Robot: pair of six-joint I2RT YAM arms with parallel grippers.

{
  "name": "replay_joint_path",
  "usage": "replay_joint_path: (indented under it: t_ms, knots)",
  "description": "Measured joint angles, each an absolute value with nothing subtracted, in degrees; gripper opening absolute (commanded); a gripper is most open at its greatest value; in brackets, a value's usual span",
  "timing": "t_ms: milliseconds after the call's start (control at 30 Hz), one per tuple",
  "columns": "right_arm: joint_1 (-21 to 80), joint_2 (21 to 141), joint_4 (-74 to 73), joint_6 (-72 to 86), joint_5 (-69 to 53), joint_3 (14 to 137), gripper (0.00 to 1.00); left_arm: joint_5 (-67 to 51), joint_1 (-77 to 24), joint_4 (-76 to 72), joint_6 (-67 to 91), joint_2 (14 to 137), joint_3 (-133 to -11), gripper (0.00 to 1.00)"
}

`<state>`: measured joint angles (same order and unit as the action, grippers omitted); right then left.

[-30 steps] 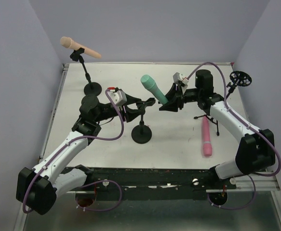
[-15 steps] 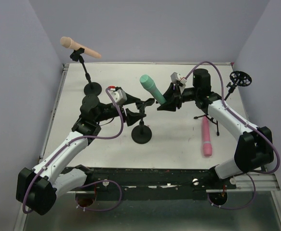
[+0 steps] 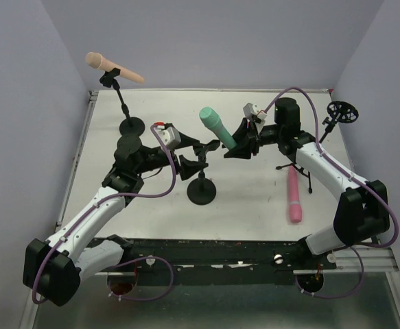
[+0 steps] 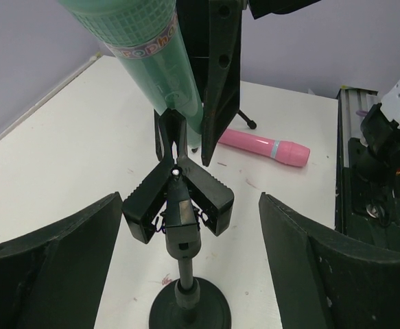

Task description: Attach the microphones to the stand

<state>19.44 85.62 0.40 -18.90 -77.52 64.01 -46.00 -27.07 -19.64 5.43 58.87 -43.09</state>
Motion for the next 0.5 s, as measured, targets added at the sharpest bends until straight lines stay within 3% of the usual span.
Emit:
replay_joint_path:
  t_ms: [133,233,267,400,500]
  knots:
    - [19.4,85.6,0.4,-18.9,-77.8,64.0,0.26,-46.2,-27.1,-19.6,4.9,59.2,-43.7,0.77]
    - [19.4,85.6,0.4,-18.6,-78.0,64.0,0.26,-46.2,-27.1,-19.6,4.5,59.2,-43.8,0.53]
    - [19.4,85.6,0.4,-18.5,-78.0,64.0,0.26,-46.3,-27.1,-19.6,4.3,59.2,-43.8,0.37]
    - [19.4,85.6,0.4,-18.4,-78.4,64.0,0.26,-47.2,-27.1,-19.1,4.3,59.3,-44.1,0.19]
    - [19.4,85.6,0.4,-18.5,-78.8,64.0,0.26,-47.9,-27.1,-18.6,4.6,59.2,-44.2,0.15]
